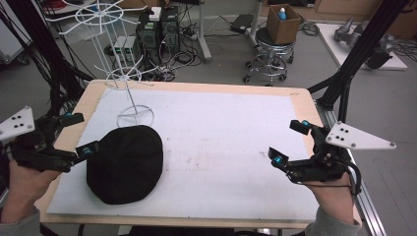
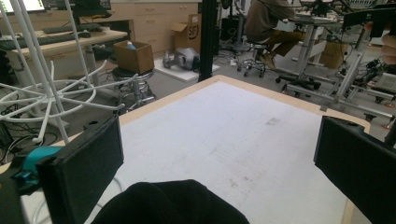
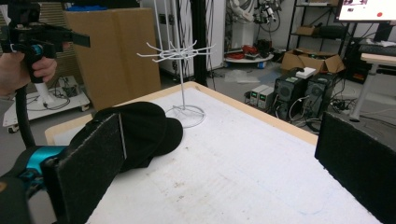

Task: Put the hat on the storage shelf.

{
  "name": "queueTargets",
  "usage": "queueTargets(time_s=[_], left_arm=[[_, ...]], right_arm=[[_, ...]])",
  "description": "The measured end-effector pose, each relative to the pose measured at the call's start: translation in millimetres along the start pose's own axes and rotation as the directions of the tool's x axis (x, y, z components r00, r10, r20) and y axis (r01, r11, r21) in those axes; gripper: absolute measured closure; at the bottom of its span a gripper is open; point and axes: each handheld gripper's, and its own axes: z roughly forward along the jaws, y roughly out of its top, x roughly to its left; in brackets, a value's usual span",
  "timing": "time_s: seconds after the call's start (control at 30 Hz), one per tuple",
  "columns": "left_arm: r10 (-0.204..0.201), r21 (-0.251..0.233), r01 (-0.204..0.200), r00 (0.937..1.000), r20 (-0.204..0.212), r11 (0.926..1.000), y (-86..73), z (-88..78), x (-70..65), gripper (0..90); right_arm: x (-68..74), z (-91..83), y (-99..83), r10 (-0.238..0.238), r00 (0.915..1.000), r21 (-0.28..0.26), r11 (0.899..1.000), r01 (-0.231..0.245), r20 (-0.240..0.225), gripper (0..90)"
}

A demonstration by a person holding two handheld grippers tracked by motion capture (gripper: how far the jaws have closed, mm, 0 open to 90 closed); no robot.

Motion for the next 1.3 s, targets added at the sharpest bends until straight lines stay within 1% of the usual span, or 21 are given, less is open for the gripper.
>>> queueTargets(time_s=[0.17, 0.4, 0.5, 0.53, 0.57, 0.6, 0.63, 0.67, 0.7, 0.73, 0.77, 0.87, 0.93, 0.97, 1.0, 1.03, 1.07, 1.1, 1.17, 1.2, 1.3], left_arm=[[0.000, 0.002, 0.000, 0.9998, -0.018, 1.0000, -0.7, -1.7, -0.1, 1.8], [0.002, 0.024, -0.001, 0.9996, -0.030, 0.9997, -4.2, 0.9, -0.8, 1.8], [0.003, 0.035, -0.001, 0.9985, -0.055, 0.9994, -8.3, 4.1, -1.5, 1.8], [0.005, 0.042, -0.002, 0.9975, -0.071, 0.9991, -9.4, 5.1, -1.7, 1.8], [0.005, 0.042, -0.002, 0.9975, -0.071, 0.9991, -9.4, 5.1, -1.7, 1.8], [0.008, 0.051, -0.003, 0.9960, -0.089, 0.9987, -10.7, 5.9, -1.7, 1.8], [0.007, 0.058, 0.001, 0.9926, -0.121, 0.9983, -14.4, 8.3, -2.0, 1.8], [0.007, 0.058, 0.001, 0.9926, -0.121, 0.9983, -14.4, 8.3, -2.0, 1.8], [0.008, 0.075, 0.003, 0.9887, -0.150, 0.9972, -19.0, 12.0, -2.0, 1.8], [0.008, 0.075, 0.003, 0.9887, -0.150, 0.9972, -19.0, 12.0, -2.0, 1.8], [0.008, 0.085, 0.005, 0.9875, -0.158, 0.9964, -21.3, 13.9, -1.7, 1.8], [-0.004, 0.111, 0.024, 0.9844, -0.176, 0.9935, -28.7, 19.0, -0.4, 1.8], [-0.008, 0.133, 0.034, 0.9816, -0.191, 0.9905, -34.7, 22.8, 0.4, 1.8], [-0.007, 0.142, 0.035, 0.9802, -0.198, 0.9892, -38.0, 24.7, 0.8, 1.8], [-0.009, 0.148, 0.041, 0.9778, -0.209, 0.9882, -41.5, 26.6, 0.9, 1.8], [-0.009, 0.158, 0.044, 0.9767, -0.215, 0.9864, -44.7, 28.3, 1.5, 1.8], [-0.013, 0.172, 0.052, 0.9761, -0.217, 0.9838, -51.1, 32.2, 1.5, 1.8], [-0.013, 0.172, 0.052, 0.9761, -0.217, 0.9838, -51.1, 32.2, 1.5, 1.8], [-0.006, 0.193, 0.051, 0.9731, -0.230, 0.9798, -60.1, 36.1, 2.0, 1.8], [-0.006, 0.193, 0.051, 0.9731, -0.230, 0.9798, -60.1, 36.1, 2.0, 1.8], [-0.005, 0.202, 0.052, 0.9747, -0.223, 0.9780, -67.9, 38.6, 1.7, 1.8]], right_arm=[[-0.4, 2.3, 0.2, 0.001, 1.0000, 0.003, 1.000, -0.001, -0.003, 0.8], [-1.5, 4.2, 1.0, 0.000, 1.0000, -0.001, 1.000, 0.000, -0.008, 0.8], [-2.8, 5.3, 1.3, 0.001, 1.0000, -0.003, 1.000, -0.001, -0.009, 0.8], [-3.2, 5.7, 1.4, 0.002, 0.9999, -0.003, 1.000, -0.002, -0.010, 0.8], [-3.8, 6.0, 1.5, 0.003, 1.0000, -0.003, 1.000, -0.003, -0.009, 0.8], [-4.1, 6.5, 1.6, 0.005, 0.9999, -0.005, 1.000, -0.005, -0.011, 0.8], [-4.7, 7.0, 1.6, 0.004, 0.9999, -0.002, 1.000, -0.004, -0.010, 0.8], [-4.7, 7.0, 1.6, 0.004, 0.9999, -0.002, 1.000, -0.004, -0.010, 0.8], [-5.6, 8.6, 1.7, 0.006, 0.9999, 0.000, 1.000, -0.006, -0.010, 0.8], [-6.3, 9.4, 1.8, 0.005, 0.9999, 0.001, 1.000, -0.005, -0.011, 0.8], [-6.9, 10.3, 2.0, 0.004, 0.9999, 0.000, 1.000, -0.004, -0.011, 0.8], [-7.6, 12.0, 2.4, 0.005, 0.9999, 0.000, 1.000, -0.005, -0.013, 0.8], [-8.5, 13.7, 2.7, 0.010, 0.9998, -0.001, 1.000, -0.010, -0.015, 0.8], [-10.6, 15.1, 3.0, 0.021, 0.9997, -0.005, 1.000, -0.021, -0.008, 0.8], [-10.6, 15.1, 3.0, 0.021, 0.9997, -0.005, 1.000, -0.021, -0.008, 0.8], [-11.8, 16.1, 3.0, 0.024, 0.9997, -0.008, 1.000, -0.024, -0.006, 0.8], [-14.2, 17.8, 2.7, 0.027, 0.9996, -0.010, 1.000, -0.027, -0.010, 0.8], [-15.2, 18.6, 2.7, 0.030, 0.9994, -0.008, 1.000, -0.030, -0.014, 0.8], [-16.9, 20.4, 2.9, 0.030, 0.9995, -0.007, 1.000, -0.030, -0.011, 0.8], [-17.2, 21.5, 3.0, 0.031, 0.9994, -0.009, 0.999, -0.031, -0.013, 0.8], [-18.0, 23.7, 4.0, 0.026, 0.9994, -0.010, 1.000, -0.026, -0.021, 0.8]])
